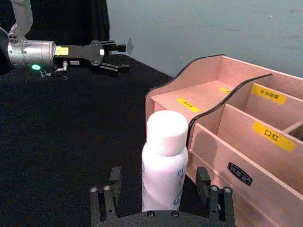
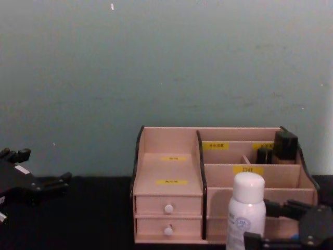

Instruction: Pick up the facial cleanser and watermelon frost from the table and place them into the tiered storage box.

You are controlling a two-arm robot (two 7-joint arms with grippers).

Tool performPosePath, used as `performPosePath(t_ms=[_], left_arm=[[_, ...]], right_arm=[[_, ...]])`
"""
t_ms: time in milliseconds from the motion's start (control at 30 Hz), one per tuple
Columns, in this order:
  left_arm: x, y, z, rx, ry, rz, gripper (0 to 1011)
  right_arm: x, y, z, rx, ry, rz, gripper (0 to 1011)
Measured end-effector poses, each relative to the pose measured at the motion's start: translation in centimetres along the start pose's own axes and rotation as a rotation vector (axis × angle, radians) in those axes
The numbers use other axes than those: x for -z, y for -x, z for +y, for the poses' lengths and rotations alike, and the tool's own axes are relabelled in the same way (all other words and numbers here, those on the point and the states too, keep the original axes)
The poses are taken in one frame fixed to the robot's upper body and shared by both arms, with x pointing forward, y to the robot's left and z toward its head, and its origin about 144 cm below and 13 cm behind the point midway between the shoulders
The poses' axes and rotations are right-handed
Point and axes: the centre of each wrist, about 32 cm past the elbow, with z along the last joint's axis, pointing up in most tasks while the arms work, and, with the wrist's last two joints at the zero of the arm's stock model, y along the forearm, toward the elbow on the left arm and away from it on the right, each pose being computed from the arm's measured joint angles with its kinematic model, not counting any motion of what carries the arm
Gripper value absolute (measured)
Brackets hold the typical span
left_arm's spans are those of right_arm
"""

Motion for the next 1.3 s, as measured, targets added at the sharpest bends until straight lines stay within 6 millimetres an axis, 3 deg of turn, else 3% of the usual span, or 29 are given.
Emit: performPosePath(t_ms=[467,1133,1300], left_arm=[[0.0,0.0,0.0,0.0,0.0,0.0,1001],[0.0,0.0,0.0,0.0,0.0,0.0,1001],[0.0,0.0,0.0,0.0,0.0,0.0,1001]], right_arm=[[0.4,-1.0,2.0,-0.029,0.003,0.011,1003],[0.5,-1.3,2.3,-0.024,0.006,0.018,1002],[0.5,-1.2,2.3,-0.024,0.006,0.018,888]])
